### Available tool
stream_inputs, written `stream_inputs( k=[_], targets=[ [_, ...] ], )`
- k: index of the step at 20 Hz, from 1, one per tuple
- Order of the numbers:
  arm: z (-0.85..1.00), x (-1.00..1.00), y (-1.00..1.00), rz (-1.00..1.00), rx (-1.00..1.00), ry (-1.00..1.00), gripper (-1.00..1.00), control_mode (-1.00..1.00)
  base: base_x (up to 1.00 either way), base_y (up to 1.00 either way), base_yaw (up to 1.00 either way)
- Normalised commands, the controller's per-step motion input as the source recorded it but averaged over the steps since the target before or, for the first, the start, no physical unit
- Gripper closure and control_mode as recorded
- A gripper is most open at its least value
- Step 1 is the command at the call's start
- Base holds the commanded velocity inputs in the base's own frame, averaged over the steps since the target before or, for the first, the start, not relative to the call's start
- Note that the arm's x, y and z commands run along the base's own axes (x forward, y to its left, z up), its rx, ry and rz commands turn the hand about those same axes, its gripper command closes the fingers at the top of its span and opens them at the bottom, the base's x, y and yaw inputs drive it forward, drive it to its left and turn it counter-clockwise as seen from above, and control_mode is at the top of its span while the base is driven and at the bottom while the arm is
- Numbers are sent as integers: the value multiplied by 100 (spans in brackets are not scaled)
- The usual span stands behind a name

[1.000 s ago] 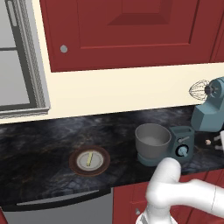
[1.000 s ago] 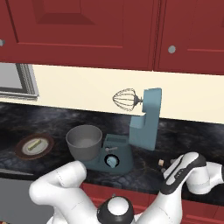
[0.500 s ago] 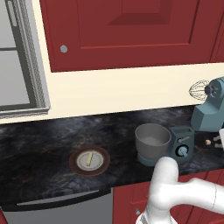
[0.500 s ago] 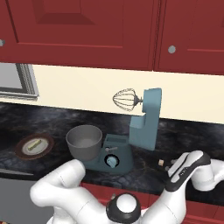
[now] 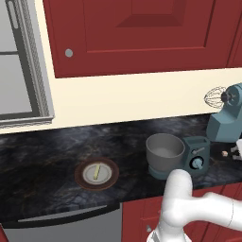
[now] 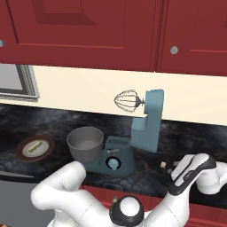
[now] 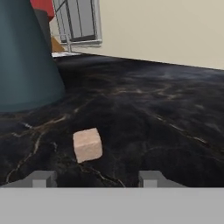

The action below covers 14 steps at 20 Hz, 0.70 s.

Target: Add butter and sugar cubes to the stand mixer bowl and then turn on the stand mixer to begin making frosting.

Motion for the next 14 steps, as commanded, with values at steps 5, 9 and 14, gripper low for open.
stream_inputs(
  k=[5,9,14],
  targets=[
    [-4,2,21,0,0,0,-100,-100,0,0,0],
    [-9,1,16,0,0,0,-100,-100,0,0,0],
    [-19,4,12,0,2,2,-100,-100,0,0,0]
  ],
)
